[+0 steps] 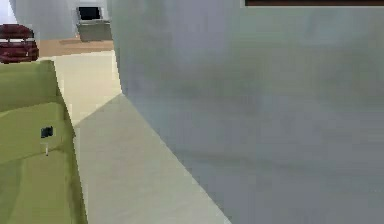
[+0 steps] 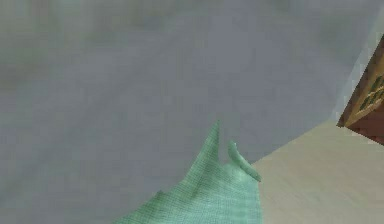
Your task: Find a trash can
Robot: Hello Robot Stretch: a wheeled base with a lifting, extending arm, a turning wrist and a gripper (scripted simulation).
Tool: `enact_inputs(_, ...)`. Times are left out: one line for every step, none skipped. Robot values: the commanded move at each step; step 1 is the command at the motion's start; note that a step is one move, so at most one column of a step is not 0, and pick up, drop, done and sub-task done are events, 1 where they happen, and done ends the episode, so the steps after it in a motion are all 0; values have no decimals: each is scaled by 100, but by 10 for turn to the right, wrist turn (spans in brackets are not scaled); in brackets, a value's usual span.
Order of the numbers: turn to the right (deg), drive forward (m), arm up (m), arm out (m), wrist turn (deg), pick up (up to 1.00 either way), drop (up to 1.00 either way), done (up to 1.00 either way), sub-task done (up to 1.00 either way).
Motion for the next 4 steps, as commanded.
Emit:
enact_inputs(60,0,0,0,0,0,0,0,0)
enact_inputs(0,20,0,0,0,0,0,0,0)
enact_inputs(-120,0,0,0,0,0,0,0,0)
enact_inputs(0,5,0,0,0,0,0,0,0)
